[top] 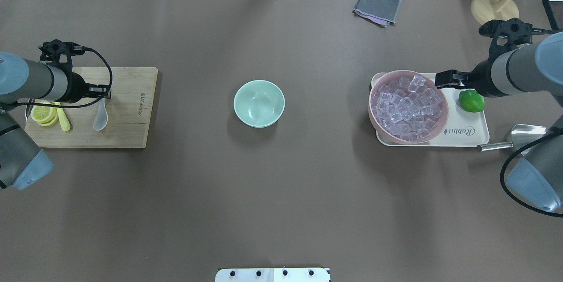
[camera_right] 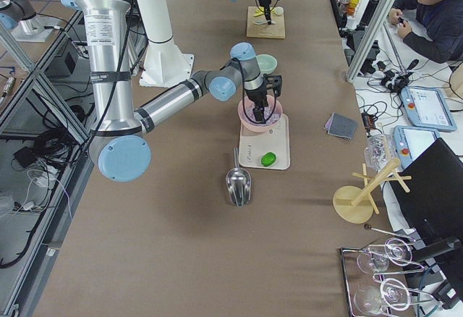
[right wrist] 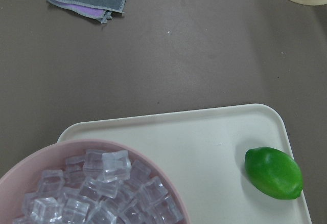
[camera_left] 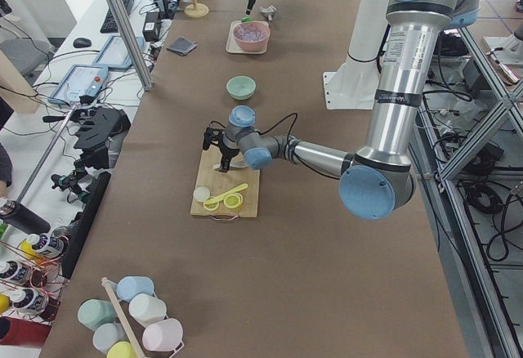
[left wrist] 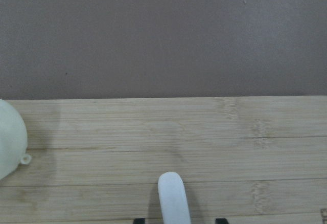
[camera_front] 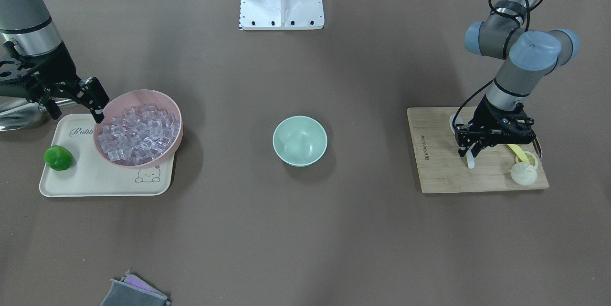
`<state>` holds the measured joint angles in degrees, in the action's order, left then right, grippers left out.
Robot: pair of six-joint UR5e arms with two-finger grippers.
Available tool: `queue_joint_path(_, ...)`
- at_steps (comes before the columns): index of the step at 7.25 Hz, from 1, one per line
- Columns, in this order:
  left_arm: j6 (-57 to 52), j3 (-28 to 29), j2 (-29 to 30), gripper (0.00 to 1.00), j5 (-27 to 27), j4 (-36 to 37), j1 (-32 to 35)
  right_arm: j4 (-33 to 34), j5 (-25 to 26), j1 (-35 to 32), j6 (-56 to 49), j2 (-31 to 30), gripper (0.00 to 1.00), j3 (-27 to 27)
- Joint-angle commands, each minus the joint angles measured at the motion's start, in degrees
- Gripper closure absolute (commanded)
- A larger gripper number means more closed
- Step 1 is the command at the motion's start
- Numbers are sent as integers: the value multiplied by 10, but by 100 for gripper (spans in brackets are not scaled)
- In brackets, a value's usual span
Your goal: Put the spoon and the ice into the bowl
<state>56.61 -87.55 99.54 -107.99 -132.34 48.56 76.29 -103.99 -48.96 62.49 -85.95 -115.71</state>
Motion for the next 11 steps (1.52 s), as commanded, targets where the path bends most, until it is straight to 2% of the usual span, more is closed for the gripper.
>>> queue_joint_path(1,1,-7,-2,100,0,-1,0,0,0,0,0,1,0,0)
queue_joint_path(3,43,-49,1,100,-4,2,0,0,0,2,2,1,0,0)
queue_joint_path(4,155,-60,25,100,0,2,-2,0,8,7,29,2,1,0)
queue_joint_path(5,250,-62,61,100,4,2,-7,0,38,31,93,9,1,0)
queue_joint_path(6,319,-62,85,100,42,3,-35,6,47,43,118,23,2,3)
queue_joint_path(7,391,-59,118,100,108,8,-84,10,48,48,128,24,2,3)
queue_joint_path(9,515,-40,186,100,174,16,-143,11,52,52,128,25,1,5)
queue_joint_path(11,566,-13,254,100,277,78,-195,11,57,57,128,25,1,5)
